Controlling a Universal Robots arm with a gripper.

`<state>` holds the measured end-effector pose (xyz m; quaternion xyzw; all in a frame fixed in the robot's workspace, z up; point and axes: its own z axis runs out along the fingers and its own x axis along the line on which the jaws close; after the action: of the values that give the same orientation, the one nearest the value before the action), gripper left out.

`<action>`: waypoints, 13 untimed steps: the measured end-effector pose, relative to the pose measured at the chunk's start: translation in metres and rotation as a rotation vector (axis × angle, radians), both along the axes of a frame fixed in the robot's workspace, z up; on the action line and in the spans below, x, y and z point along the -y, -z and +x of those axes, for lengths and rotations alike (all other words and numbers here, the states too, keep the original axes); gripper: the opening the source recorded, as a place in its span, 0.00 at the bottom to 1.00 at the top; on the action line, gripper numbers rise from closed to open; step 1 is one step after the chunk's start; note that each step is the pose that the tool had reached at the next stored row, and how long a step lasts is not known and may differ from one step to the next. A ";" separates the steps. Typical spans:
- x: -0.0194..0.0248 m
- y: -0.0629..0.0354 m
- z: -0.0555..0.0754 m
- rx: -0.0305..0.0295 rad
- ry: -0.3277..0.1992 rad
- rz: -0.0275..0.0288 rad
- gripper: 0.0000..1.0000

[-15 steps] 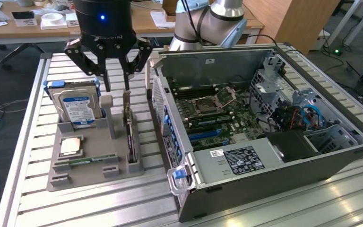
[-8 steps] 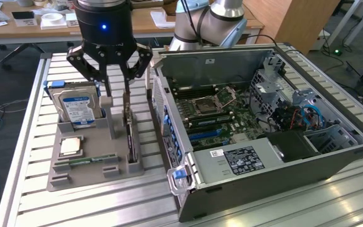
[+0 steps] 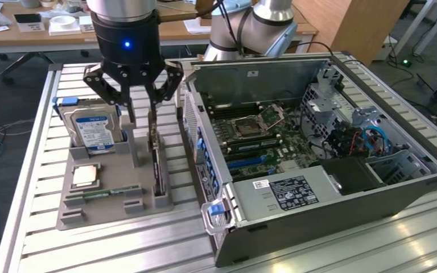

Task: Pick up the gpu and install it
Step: 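Pick up the gpu and move the gpu toward the slot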

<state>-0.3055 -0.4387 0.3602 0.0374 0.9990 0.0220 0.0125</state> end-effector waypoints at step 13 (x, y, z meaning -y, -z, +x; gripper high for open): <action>0.0000 0.0157 0.000 0.0000 0.000 0.0000 0.42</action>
<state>-0.3055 -0.4387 0.3446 0.0374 0.9990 0.0220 0.0125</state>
